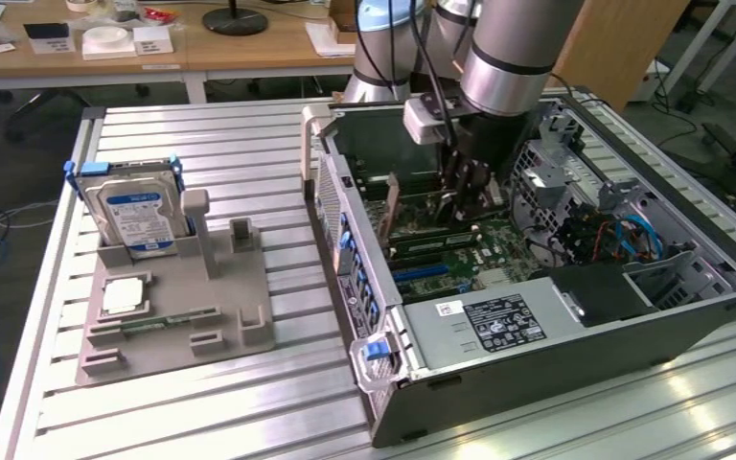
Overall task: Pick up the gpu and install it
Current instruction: 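Insert the gpu into the slot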
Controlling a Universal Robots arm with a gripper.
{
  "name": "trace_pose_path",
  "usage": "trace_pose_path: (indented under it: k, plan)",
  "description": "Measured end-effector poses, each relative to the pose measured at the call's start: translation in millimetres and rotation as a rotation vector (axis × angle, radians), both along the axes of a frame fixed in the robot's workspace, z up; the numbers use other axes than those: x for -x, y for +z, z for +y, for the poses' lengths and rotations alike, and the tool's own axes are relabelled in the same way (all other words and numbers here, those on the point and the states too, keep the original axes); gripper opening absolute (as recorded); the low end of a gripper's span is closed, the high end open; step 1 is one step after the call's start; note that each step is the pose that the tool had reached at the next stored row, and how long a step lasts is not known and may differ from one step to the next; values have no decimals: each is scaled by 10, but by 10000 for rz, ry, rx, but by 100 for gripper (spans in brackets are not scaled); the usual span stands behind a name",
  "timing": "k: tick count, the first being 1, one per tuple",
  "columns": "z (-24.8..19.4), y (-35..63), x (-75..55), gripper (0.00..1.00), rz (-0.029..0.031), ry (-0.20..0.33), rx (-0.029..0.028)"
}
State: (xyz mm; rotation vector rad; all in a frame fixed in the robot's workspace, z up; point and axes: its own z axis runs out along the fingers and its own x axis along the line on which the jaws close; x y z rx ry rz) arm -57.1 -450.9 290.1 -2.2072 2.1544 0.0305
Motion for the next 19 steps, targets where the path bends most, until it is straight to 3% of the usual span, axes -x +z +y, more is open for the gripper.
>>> trace_pose_path:
  k: [2,7,10,13,17,19]
  plan:
    - [-32,-16,1,28,1,-22,1]
    - [-42,-89,31,28,-1,-182,0]
    - [-77,-115,35,28,-1,-220,0]
    - [-84,-149,55,28,0,-270,8]
    - [-140,-172,55,28,-1,-311,14]
    - [-147,-189,64,28,0,-329,16]
